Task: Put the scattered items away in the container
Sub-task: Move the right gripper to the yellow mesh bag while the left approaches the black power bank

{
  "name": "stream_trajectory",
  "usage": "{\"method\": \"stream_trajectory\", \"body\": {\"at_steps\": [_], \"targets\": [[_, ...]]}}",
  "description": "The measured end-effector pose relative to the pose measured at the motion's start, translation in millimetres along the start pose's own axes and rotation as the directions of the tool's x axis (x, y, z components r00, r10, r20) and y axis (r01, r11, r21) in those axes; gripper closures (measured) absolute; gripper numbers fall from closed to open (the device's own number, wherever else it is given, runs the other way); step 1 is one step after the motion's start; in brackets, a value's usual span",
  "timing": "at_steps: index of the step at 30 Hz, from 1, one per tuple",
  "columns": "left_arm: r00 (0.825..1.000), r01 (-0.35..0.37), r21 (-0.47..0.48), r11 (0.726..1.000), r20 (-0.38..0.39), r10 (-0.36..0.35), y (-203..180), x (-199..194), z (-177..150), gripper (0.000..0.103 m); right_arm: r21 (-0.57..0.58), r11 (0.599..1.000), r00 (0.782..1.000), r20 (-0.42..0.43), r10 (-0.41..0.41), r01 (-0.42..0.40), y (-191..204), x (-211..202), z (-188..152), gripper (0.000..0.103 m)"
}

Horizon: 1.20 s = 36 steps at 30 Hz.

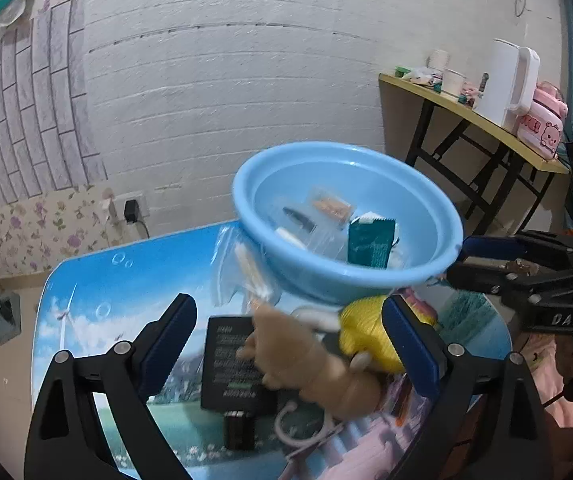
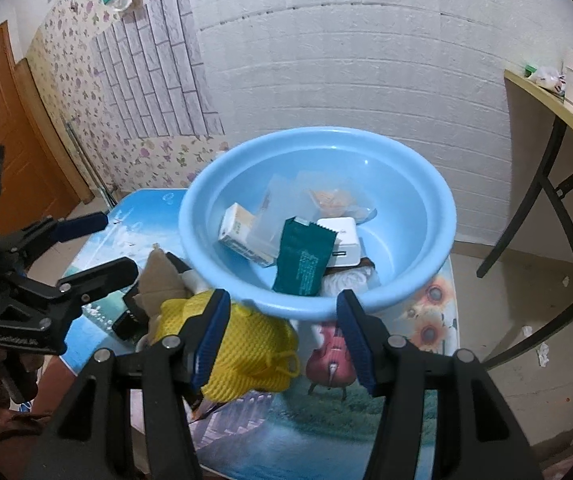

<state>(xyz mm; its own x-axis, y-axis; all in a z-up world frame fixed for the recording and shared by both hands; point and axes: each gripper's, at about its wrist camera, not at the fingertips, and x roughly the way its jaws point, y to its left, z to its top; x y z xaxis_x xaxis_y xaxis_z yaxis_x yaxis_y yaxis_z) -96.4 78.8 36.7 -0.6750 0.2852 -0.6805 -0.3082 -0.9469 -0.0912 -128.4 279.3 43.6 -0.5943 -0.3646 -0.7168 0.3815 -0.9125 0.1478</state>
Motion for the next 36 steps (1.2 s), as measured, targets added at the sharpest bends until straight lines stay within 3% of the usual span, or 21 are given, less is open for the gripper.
{"method": "stream_trajectory", "body": {"at_steps": [15, 25, 31, 36], "targets": [[0.997, -0.040, -0.087, 0.995, -0.070, 0.034, 41, 4, -46, 0.009, 0.027, 0.999, 0.999, -0.023, 0.034, -0.033, 9, 1, -23, 0.048], [0.991, -0.024, -0.080, 0.996, -0.130, 0.014, 43, 25, -62, 0.009, 0.034, 0.997, 0.996, -0.062, 0.071, -0.069, 17, 15, -27, 0.048], [0.988, -0.019, -0.074, 0.997, -0.154, 0.007, 44, 37, -63, 0.009, 0.039, 0.994, 0.993, -0.062, 0.103, -0.101, 20, 20, -24, 0.033], [0.985, -0.009, -0.064, 0.998, -0.170, -0.002, 45, 46, -63, 0.009, 0.034, 0.995, 0.992, -0.080, 0.101, -0.098, 23, 28, -23, 0.030]]}}
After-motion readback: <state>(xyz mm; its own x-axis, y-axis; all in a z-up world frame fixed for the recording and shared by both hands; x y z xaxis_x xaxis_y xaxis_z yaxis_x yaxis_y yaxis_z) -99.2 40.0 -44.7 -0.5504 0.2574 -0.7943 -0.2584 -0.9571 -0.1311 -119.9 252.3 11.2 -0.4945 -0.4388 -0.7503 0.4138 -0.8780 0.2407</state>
